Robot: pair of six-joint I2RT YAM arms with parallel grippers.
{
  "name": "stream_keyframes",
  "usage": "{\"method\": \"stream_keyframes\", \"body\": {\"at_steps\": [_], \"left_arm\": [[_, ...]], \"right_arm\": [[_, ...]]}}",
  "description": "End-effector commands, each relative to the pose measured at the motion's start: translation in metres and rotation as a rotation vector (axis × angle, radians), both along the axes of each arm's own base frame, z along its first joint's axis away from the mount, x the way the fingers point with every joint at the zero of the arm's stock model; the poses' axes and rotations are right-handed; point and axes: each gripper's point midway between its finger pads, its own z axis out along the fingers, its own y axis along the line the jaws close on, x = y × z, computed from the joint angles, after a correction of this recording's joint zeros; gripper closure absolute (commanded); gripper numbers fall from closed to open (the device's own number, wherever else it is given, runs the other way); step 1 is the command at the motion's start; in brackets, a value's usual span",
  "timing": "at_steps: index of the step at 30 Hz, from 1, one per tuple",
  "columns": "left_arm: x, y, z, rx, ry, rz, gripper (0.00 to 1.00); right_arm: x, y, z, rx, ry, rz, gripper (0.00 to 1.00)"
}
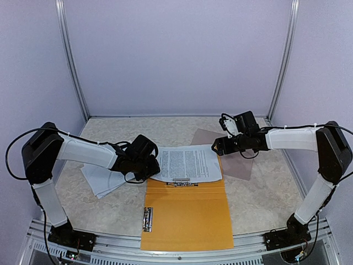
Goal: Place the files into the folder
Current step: Insert the file into the spring clip on the folder.
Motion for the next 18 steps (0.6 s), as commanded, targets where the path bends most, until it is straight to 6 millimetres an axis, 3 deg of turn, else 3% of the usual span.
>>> {"method": "stream_keyframes", "body": {"at_steps": [1, 18], "left_arm": [[0.000, 0.002, 0.006, 0.030, -0.008, 0.001, 0.64], [-0.003, 0.017, 0.018, 0.131, -0.019, 0.009, 0.43]], "right_arm": [[-0.002, 0.007, -0.004, 0.006, 0.009, 0.015, 0.22], [-0.007, 0.015, -0.002, 0.010, 0.007, 0.031, 0.22]]}}
